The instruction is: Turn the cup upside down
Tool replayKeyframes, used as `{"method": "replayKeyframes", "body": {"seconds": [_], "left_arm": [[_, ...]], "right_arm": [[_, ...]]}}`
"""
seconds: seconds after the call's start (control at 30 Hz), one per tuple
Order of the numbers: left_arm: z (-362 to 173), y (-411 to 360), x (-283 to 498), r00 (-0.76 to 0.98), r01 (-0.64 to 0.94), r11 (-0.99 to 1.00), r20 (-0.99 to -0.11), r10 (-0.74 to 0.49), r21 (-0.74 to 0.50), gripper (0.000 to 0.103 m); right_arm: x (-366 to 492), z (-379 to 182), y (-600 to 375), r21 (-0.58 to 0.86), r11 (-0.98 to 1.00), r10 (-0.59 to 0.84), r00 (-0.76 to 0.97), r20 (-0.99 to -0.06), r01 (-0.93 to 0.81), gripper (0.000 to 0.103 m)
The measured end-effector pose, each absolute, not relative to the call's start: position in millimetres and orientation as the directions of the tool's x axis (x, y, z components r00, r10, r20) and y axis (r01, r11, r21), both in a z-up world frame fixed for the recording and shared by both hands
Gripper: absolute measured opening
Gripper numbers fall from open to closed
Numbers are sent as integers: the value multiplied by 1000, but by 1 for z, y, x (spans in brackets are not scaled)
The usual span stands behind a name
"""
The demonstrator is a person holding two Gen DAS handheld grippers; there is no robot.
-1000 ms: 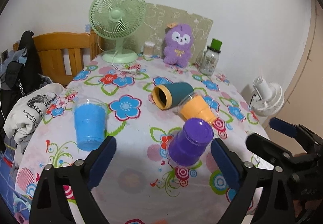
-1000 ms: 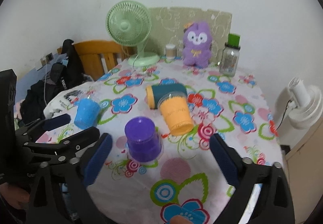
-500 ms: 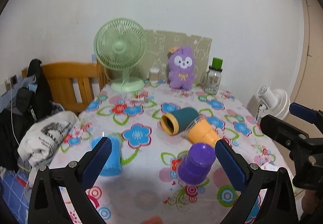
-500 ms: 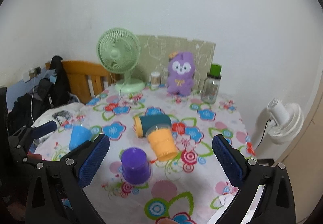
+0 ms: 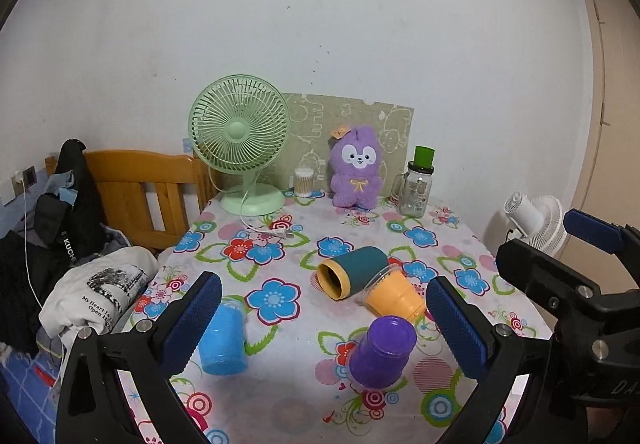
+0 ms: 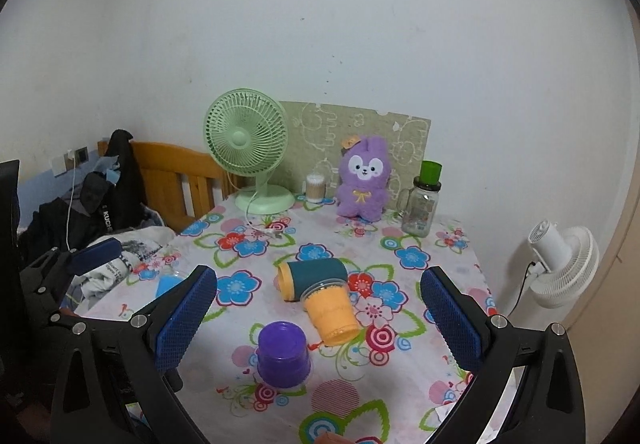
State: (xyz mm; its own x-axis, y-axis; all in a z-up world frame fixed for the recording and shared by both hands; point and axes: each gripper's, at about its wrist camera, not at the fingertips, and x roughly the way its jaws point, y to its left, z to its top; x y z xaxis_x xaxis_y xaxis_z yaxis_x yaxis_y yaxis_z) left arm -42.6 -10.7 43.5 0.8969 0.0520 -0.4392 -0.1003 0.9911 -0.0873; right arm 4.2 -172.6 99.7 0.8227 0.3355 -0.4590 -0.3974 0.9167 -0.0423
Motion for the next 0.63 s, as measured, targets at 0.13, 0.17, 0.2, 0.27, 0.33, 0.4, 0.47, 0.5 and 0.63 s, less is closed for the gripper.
{"method": "replayKeyframes", "body": {"seconds": [0.13, 0.17, 0.2, 0.27, 0.33, 0.4, 0.47, 0.5, 0.63], "left_arm": [[44, -12, -44, 898, -100, 992, -437, 54, -81, 103], [44, -12, -44, 897, -99, 992, -438, 54, -81, 103], [44, -13, -44, 897, -99, 992, -439, 53, -82, 103], [44, -12, -44, 896, -98, 992, -441, 52, -83, 103], [44, -12, -44, 897, -98, 992, -440, 51, -84, 103], [43, -11, -44, 897, -100, 991, -439, 51, -89, 103], [43, -11, -45, 897, -102, 991, -439, 51, -92, 103], [43, -10, -45, 897, -102, 990, -439, 50, -94, 103], [42, -9, -45, 897, -103, 990, -440, 50, -97, 103]], "right_arm": [[4, 99, -170, -43, 915, 338, 819, -463, -402, 103], [4, 99, -169, -44, 914, 338, 819, -463, -403, 103], [4, 99, -168, -46, 914, 338, 819, -464, -403, 103], [4, 99, -168, -47, 915, 336, 821, -462, -401, 103], [3, 99, -167, -45, 915, 337, 820, -462, -401, 103], [3, 99, -166, -42, 915, 338, 819, -463, -401, 103], [3, 99, -166, -43, 914, 339, 819, -463, -402, 103], [3, 99, -165, -43, 914, 339, 819, -462, -403, 103], [3, 99, -163, -44, 913, 342, 819, -461, -406, 103]]}}
